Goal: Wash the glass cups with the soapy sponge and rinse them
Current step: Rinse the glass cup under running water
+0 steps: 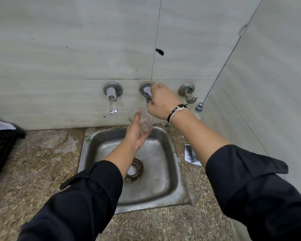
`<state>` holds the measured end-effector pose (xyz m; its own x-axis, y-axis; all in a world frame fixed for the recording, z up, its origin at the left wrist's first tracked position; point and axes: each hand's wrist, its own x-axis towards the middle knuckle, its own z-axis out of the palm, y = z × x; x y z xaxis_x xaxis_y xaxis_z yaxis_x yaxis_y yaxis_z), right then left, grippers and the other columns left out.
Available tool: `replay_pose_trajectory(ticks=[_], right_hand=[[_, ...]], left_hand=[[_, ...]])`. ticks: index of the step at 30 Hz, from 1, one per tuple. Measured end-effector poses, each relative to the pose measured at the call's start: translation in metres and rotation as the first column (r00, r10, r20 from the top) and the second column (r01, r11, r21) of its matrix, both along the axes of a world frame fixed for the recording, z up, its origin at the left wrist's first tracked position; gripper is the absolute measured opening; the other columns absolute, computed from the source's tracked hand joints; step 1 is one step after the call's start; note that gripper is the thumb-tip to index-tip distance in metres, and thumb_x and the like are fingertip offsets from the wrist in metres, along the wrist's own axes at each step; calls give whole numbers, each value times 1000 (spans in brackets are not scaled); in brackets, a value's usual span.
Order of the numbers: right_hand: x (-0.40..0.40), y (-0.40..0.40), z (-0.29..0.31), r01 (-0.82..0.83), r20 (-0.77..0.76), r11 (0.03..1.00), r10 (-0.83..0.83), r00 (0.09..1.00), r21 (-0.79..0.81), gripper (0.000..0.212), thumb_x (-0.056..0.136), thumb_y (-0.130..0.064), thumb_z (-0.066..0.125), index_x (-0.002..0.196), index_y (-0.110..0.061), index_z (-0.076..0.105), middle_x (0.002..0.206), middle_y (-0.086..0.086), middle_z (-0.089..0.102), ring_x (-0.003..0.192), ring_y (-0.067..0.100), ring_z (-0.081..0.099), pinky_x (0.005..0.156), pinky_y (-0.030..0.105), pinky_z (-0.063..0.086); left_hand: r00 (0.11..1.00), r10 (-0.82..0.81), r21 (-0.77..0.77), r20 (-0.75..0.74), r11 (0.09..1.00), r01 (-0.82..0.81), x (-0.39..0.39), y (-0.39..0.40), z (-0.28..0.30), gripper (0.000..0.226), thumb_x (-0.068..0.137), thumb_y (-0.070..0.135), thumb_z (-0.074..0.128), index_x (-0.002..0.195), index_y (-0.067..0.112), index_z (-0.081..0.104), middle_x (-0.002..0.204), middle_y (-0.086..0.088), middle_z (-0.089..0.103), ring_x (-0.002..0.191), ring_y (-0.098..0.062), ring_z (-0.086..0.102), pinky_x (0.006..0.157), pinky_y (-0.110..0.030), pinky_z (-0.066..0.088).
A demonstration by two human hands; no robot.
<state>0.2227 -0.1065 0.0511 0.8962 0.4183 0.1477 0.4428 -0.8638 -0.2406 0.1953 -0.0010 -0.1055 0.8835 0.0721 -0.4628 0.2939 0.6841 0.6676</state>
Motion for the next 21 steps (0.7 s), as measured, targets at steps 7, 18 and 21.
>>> replay_pose_trajectory(ticks=[7, 18, 21], right_hand=[[-43, -19, -33, 241, -247, 853, -137, 959, 463, 30, 86, -26, 62, 112, -11, 60, 95, 2, 71, 93, 24, 66, 83, 34, 51], [-67, -12, -44, 281, -350, 922, -179, 919, 267, 42, 87, -48, 68, 108, -16, 53, 92, 2, 63, 90, 28, 62, 68, 29, 36], [-71, -12, -30, 235, -332, 950, -159, 930, 204, 38, 86, -43, 69, 108, -17, 52, 84, -1, 60, 86, 26, 62, 66, 27, 32]], left_hand=[[994, 100, -121, -35, 987, -104, -8, 0, -1, 67, 88, 49, 75, 136, 4, 59, 130, -19, 68, 114, -29, 70, 87, -42, 60], [985, -170, 64, -39, 983, 172, -52, 6, 17, 58, 93, 69, 56, 105, 12, 64, 83, -6, 67, 71, -17, 69, 62, -29, 54], [968, -207, 271, -145, 932, 239, -62, 24, 22, 54, 92, 67, 59, 108, 15, 66, 97, -7, 71, 83, -18, 69, 69, -32, 54]])
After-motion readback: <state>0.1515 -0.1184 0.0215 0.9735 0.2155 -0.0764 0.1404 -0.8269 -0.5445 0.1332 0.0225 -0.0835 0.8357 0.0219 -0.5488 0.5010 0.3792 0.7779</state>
